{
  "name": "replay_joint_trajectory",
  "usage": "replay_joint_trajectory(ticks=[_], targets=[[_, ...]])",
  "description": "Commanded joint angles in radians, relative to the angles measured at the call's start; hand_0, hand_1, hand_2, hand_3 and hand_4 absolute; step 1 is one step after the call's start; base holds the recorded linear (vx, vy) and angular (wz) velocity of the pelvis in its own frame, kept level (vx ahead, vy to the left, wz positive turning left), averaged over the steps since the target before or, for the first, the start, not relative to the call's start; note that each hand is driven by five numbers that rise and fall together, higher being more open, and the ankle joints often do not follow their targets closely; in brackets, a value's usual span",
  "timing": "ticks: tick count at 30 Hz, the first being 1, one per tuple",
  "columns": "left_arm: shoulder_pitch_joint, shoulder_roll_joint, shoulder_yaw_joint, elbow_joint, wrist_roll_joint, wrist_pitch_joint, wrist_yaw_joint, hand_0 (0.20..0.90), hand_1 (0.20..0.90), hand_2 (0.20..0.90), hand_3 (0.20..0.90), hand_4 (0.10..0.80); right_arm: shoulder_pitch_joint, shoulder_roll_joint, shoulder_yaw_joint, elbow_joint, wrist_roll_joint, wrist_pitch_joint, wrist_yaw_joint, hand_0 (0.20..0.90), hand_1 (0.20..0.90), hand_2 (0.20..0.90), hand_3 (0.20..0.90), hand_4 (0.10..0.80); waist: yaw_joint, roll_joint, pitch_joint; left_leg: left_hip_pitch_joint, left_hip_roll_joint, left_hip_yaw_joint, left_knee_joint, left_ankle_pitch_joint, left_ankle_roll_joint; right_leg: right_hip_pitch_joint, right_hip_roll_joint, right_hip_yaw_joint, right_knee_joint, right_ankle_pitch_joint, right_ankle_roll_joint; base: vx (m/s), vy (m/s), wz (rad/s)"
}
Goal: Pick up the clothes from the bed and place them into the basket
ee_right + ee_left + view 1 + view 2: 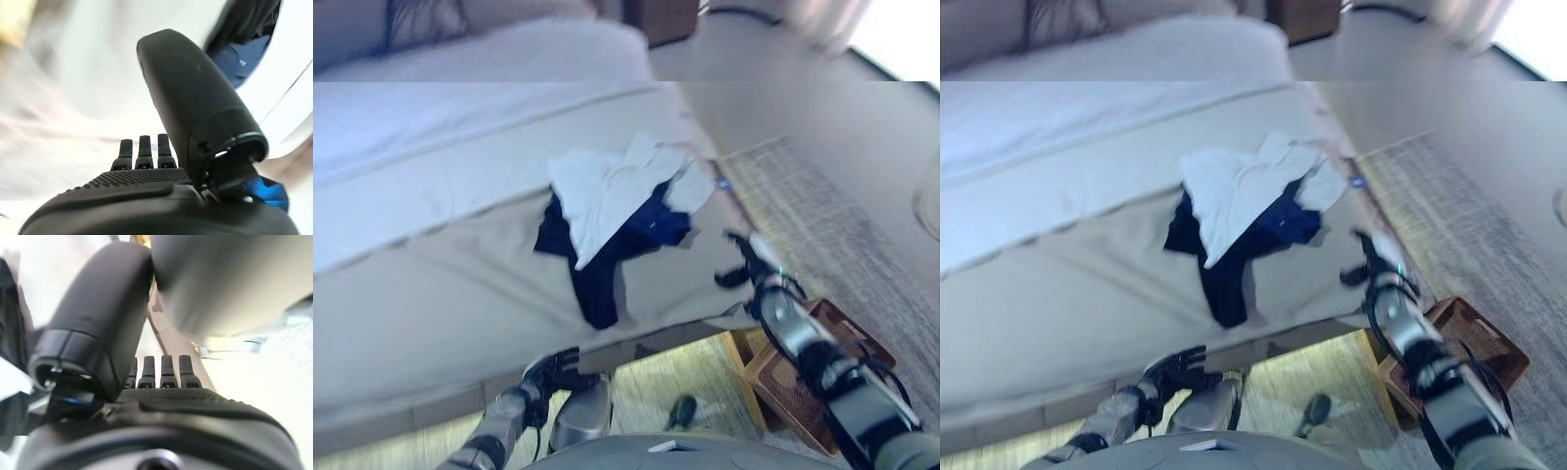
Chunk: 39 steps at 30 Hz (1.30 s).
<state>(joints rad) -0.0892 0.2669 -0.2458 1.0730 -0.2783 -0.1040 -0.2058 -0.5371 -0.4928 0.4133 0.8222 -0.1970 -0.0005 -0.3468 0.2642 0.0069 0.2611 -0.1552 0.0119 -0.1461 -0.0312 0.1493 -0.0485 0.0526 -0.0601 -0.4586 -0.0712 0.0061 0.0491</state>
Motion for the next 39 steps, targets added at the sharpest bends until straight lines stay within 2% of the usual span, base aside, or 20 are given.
replay_joint_trajectory(ticks=[1, 5, 11, 12, 16, 18, 23, 24, 25, 28, 29, 31, 32, 34, 35, 39], targets=[[0.031, 0.095, -0.056, 0.038, 0.007, -0.002, 0.013, 0.9, 0.9, 0.9, 0.9, 0.8, -0.207, -0.013, 0.044, -0.13, -0.113, 0.002, -0.163, 0.9, 0.9, 0.9, 0.9, 0.8, 0.072, -0.043, 0.061, -0.002, -0.079, 0.023, 0.097, -0.196, 0.093, -0.089, -0.104, 0.046, 0.263, -0.086, 0.012, 0.073, -0.009, 0.54], [0.018, 0.121, -0.041, 0.074, -0.014, -0.037, -0.004, 0.9, 0.9, 0.9, 0.9, 0.8, -0.362, -0.025, 0.092, -0.087, -0.181, 0.099, -0.13, 0.9, 0.9, 0.9, 0.9, 0.8, 0.129, -0.045, 0.094, -0.067, -0.084, -0.012, 0.121, -0.187, 0.09, -0.122, -0.135, 0.012, 0.317, -0.086, 0.014, 0.026, 0.055, 0.42], [0.005, 0.146, -0.037, 0.051, -0.102, -0.089, -0.031, 0.9, 0.9, 0.9, 0.9, 0.8, -0.552, -0.038, 0.153, 0.127, -0.165, 0.184, -0.089, 0.9, 0.9, 0.9, 0.9, 0.8, 0.215, -0.051, 0.151, -0.166, -0.081, -0.056, 0.148, -0.17, 0.079, -0.161, -0.143, -0.052, 0.346, -0.107, 0.008, 0.017, 0.021, 0.3], [0.001, 0.153, -0.039, 0.029, -0.128, -0.104, -0.039, 0.9, 0.9, 0.9, 0.9, 0.8, -0.601, -0.046, 0.16, 0.181, -0.153, 0.219, -0.072, 0.9, 0.9, 0.9, 0.9, 0.8, 0.239, -0.054, 0.172, -0.203, -0.082, -0.067, 0.161, -0.163, 0.075, -0.184, -0.144, -0.077, 0.363, -0.109, 0.009, 0.022, 0.021, 0.23], [-0.007, 0.169, -0.036, -0.018, -0.177, -0.123, -0.048, 0.9, 0.9, 0.9, 0.9, 0.8, -0.696, -0.067, 0.185, 0.268, -0.122, 0.302, 0.01, 0.9, 0.9, 0.9, 0.9, 0.8, 0.271, -0.057, 0.216, -0.285, -0.091, -0.079, 0.211, -0.155, 0.077, -0.254, -0.162, -0.116, 0.439, -0.107, 0.015, 0.0, 0.048, 0.21], [-0.005, 0.175, -0.029, -0.041, -0.192, -0.132, -0.052, 0.9, 0.9, 0.9, 0.9, 0.8, -0.737, -0.08, 0.201, 0.312, -0.11, 0.366, 0.094, 0.9, 0.9, 0.9, 0.9, 0.8, 0.284, -0.058, 0.237, -0.325, -0.098, -0.079, 0.242, -0.155, 0.079, -0.292, -0.173, -0.125, 0.482, -0.105, 0.019, -0.015, 0.047, 0.1], [0.013, 0.192, -0.012, -0.076, -0.216, -0.143, -0.066, 0.9, 0.9, 0.9, 0.9, 0.8, -0.791, -0.108, 0.226, 0.385, -0.09, 0.41, 0.199, 0.9, 0.9, 0.9, 0.9, 0.8, 0.303, -0.058, 0.259, -0.385, -0.105, -0.084, 0.298, -0.165, 0.085, -0.347, -0.183, -0.146, 0.542, -0.105, 0.026, -0.007, 0.022, 0.04], [0.017, 0.197, -0.01, -0.081, -0.217, -0.144, -0.069, 0.9, 0.9, 0.9, 0.9, 0.8, -0.8, -0.112, 0.233, 0.394, -0.086, 0.4, 0.208, 0.552, 0.552, 0.552, 0.494, 0.394, 0.306, -0.058, 0.259, -0.395, -0.107, -0.086, 0.31, -0.168, 0.086, -0.355, -0.183, -0.151, 0.552, -0.106, 0.026, 0.0, 0.0, 0.0], [0.02, 0.204, -0.005, -0.085, -0.222, -0.14, -0.075, 0.9, 0.9, 0.9, 0.9, 0.8, -0.821, -0.116, 0.247, 0.4, -0.074, 0.39, 0.196, 0.3, 0.3, 0.3, 0.2, 0.1, 0.309, -0.058, 0.259, -0.412, -0.109, -0.089, 0.325, -0.172, 0.086, -0.366, -0.18, -0.153, 0.564, -0.107, 0.027, 0.0, 0.0, 0.0], [0.031, 0.218, 0.002, -0.089, -0.227, -0.135, -0.084, 0.9, 0.9, 0.9, 0.9, 0.8, -0.856, -0.118, 0.25, 0.382, -0.057, 0.365, 0.129, 0.3, 0.3, 0.3, 0.2, 0.1, 0.311, -0.059, 0.259, -0.426, -0.108, -0.093, 0.34, -0.176, 0.084, -0.374, -0.174, -0.153, 0.575, -0.106, 0.031, 0.005, -0.005, -0.02], [0.037, 0.225, 0.002, -0.097, -0.232, -0.132, -0.086, 0.9, 0.9, 0.9, 0.9, 0.8, -0.873, -0.124, 0.251, 0.359, -0.015, 0.313, 0.04, 0.3, 0.3, 0.3, 0.2, 0.1, 0.308, -0.061, 0.259, -0.43, -0.104, -0.094, 0.343, -0.177, 0.083, -0.378, -0.17, -0.147, 0.573, -0.104, 0.034, 0.0, 0.0, 0.0], [0.044, 0.224, 0.0, -0.105, -0.239, -0.134, -0.079, 0.9, 0.9, 0.9, 0.9, 0.8, -0.885, -0.129, 0.243, 0.306, 0.02, 0.289, -0.037, 0.3, 0.3, 0.3, 0.2, 0.1, 0.3, -0.065, 0.259, -0.429, -0.099, -0.094, 0.341, -0.179, 0.083, -0.38, -0.162, -0.138, 0.565, -0.1, 0.036, 0.0, 0.0, 0.0], [0.057, 0.219, 0.006, -0.113, -0.238, -0.14, -0.071, 0.9, 0.9, 0.9, 0.9, 0.8, -0.886, -0.141, 0.224, 0.212, 0.07, 0.213, -0.181, 0.3, 0.3, 0.3, 0.2, 0.1, 0.29, -0.073, 0.259, -0.421, -0.093, -0.092, 0.335, -0.182, 0.082, -0.375, -0.156, -0.127, 0.555, -0.094, 0.038, -0.015, -0.013, -0.06], [0.075, 0.207, 0.024, -0.111, -0.23, -0.152, -0.061, 0.9, 0.9, 0.9, 0.9, 0.8, -0.868, -0.159, 0.164, 0.049, 0.086, 0.168, -0.299, 0.3, 0.3, 0.3, 0.2, 0.1, 0.274, -0.086, 0.259, -0.401, -0.083, -0.087, 0.325, -0.189, 0.081, -0.36, -0.149, -0.114, 0.54, -0.089, 0.039, -0.012, -0.016, -0.17], [0.084, 0.202, 0.036, -0.105, -0.221, -0.16, -0.061, 0.9, 0.9, 0.9, 0.9, 0.8, -0.85, -0.168, 0.121, -0.022, 0.088, 0.104, -0.368, 0.3, 0.3, 0.3, 0.2, 0.1, 0.265, -0.093, 0.259, -0.383, -0.079, -0.083, 0.314, -0.193, 0.081, -0.35, -0.147, -0.105, 0.529, -0.079, 0.044, -0.003, -0.017, -0.24], [0.1, 0.177, 0.077, -0.077, -0.186, -0.165, -0.042, 0.9, 0.9, 0.9, 0.9, 0.8, -0.76, -0.211, -0.049, -0.306, 0.044, 0.014, -0.439, 0.3, 0.3, 0.3, 0.2, 0.1, 0.226, -0.116, 0.248, -0.304, -0.06, -0.054, 0.263, -0.2, 0.081, -0.297, -0.141, -0.068, 0.482, -0.065, 0.055, -0.002, -0.029, -0.23]])
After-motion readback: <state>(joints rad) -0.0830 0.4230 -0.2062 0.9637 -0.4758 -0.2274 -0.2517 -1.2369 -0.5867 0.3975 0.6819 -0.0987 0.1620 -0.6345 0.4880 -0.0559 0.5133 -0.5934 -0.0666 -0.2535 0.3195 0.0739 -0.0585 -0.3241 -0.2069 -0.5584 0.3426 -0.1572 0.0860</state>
